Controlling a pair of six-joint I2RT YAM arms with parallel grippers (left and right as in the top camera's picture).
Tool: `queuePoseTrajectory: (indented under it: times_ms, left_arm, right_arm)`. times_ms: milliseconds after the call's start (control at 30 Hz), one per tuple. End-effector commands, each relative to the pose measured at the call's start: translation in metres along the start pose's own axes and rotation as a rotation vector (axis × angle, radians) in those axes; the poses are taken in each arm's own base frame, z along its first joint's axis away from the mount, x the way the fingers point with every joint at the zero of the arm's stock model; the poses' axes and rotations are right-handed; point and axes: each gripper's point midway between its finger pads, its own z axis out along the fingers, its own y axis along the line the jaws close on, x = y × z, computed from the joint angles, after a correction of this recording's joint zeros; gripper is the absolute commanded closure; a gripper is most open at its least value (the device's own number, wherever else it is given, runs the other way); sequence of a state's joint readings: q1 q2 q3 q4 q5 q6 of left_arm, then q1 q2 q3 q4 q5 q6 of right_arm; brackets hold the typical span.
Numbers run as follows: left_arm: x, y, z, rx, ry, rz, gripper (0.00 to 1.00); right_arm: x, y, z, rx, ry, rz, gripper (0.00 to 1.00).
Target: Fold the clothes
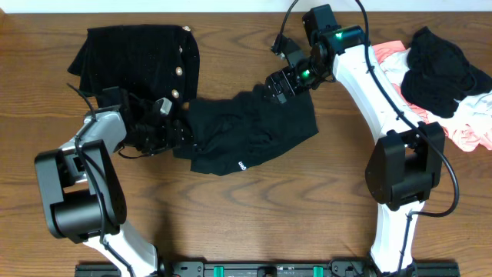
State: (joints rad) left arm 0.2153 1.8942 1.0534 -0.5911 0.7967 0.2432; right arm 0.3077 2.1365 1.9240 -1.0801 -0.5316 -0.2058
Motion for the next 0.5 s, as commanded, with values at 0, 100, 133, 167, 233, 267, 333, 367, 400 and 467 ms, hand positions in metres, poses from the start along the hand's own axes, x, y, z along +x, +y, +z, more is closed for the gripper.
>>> queuePoseTrajectory:
  times_ms: [0, 100, 133, 167, 233, 267, 333, 367, 400, 467]
  left_arm:
    - [0.0, -0.011, 0.004, 0.089, -0.011, 0.062, 0.22]
    - [-0.001, -0.015, 0.003, 0.113, -0.018, 0.091, 0.23]
    - [-0.002, -0.018, 0.002, 0.131, -0.024, 0.102, 0.23]
    - [-0.002, -0.022, 0.002, 0.152, -0.031, 0.113, 0.23]
    - [-0.004, -0.028, 0.0, 0.19, -0.043, 0.12, 0.23]
    - [-0.005, -0.03, 0.0, 0.204, -0.047, 0.121, 0.23]
    - [-0.005, -0.034, -0.001, 0.226, -0.053, 0.12, 0.23]
    - [-0.005, -0.035, -0.001, 0.234, -0.054, 0.12, 0.23]
    - [-0.005, -0.037, -0.001, 0.242, -0.054, 0.12, 0.23]
    - [-0.005, -0.041, 0.0, 0.255, -0.051, 0.123, 0.23]
  right_arm:
    - [-0.007, -0.003, -0.007, -0.009, -0.028, -0.025, 0.01]
    - [-0.005, -0.012, -0.012, -0.003, -0.034, -0.003, 0.01]
    - [-0.005, -0.015, -0.014, -0.002, -0.035, 0.005, 0.01]
    - [-0.004, -0.018, -0.016, -0.002, -0.035, 0.013, 0.01]
    - [-0.002, -0.022, -0.019, -0.001, -0.035, 0.028, 0.01]
    - [-0.001, -0.024, -0.02, 0.0, -0.034, 0.034, 0.01]
    - [0.001, -0.027, -0.021, 0.002, -0.033, 0.042, 0.01]
    - [0.001, -0.027, -0.022, 0.002, -0.032, 0.044, 0.01]
    - [0.001, -0.028, -0.022, 0.002, -0.032, 0.045, 0.01]
    - [0.001, -0.028, -0.022, 0.002, -0.033, 0.044, 0.01]
